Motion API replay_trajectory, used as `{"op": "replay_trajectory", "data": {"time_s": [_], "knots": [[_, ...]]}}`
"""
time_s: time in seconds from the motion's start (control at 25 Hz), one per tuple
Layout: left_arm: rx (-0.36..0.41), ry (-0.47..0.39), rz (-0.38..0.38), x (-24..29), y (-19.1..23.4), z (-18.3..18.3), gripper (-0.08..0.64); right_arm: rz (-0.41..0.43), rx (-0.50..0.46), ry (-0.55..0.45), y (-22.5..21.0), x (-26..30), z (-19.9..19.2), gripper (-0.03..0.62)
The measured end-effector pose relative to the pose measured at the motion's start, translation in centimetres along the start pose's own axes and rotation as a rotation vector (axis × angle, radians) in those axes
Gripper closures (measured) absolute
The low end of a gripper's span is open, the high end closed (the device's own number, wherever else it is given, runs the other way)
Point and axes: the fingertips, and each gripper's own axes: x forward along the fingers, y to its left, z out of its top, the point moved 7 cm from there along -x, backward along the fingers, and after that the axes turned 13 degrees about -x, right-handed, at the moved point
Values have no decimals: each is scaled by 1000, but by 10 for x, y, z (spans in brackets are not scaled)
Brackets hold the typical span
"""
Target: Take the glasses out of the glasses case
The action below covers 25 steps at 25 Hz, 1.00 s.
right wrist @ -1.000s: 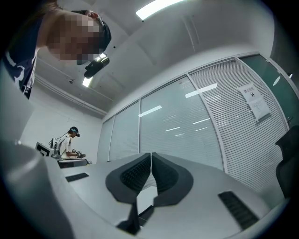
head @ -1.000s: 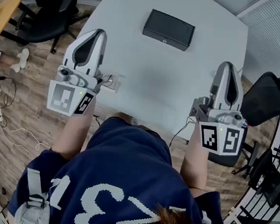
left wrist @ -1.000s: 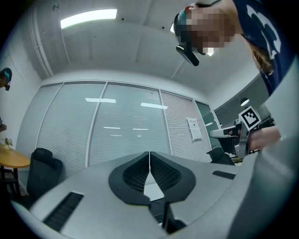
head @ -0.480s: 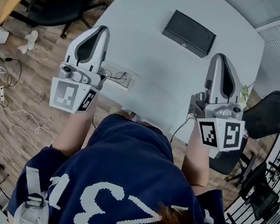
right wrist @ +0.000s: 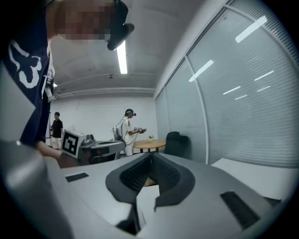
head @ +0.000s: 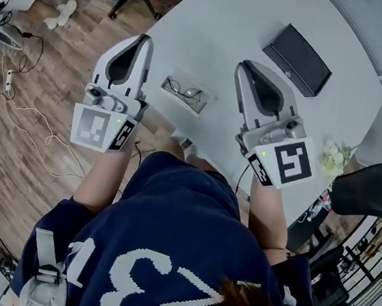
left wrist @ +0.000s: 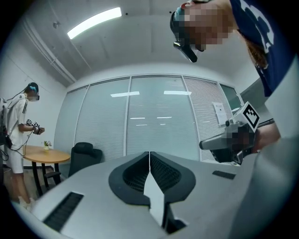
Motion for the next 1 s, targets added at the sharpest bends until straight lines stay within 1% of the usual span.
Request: {"op": "replay_trajectory", "data": {"time_s": [0.12,0.24,0.28,0.32,0.36,0.48,0.56,0.64,0.76,0.88,1.0], "knots": [[-19,23,26,-7,12,-14,540,139,-28,124,32,33,-35,561],[-36,47,53,-17,17,-29,540,259,-28,267,64,54,-80,560],[-40,54,61,-20,19,-33,540,289,-33,307,74,60,-96,541],[-44,61,70,-24,21,-38,540,317,-44,347,83,65,-111,499],[-49,67,80,-27,23,-42,540,344,-58,388,92,70,-126,495],[-67,87,110,-38,29,-51,540,432,-85,506,115,83,-168,499],[-77,101,128,-45,33,-58,540,488,-85,575,128,92,-191,523],[-88,111,142,-51,37,-63,540,518,-97,636,136,101,-207,525],[-101,122,158,-57,42,-70,540,525,-145,729,141,108,-224,517],[-110,128,166,-62,46,-74,540,527,-203,822,140,111,-236,509],[-116,126,173,-65,51,-74,540,566,-242,887,141,115,-241,509]]}}
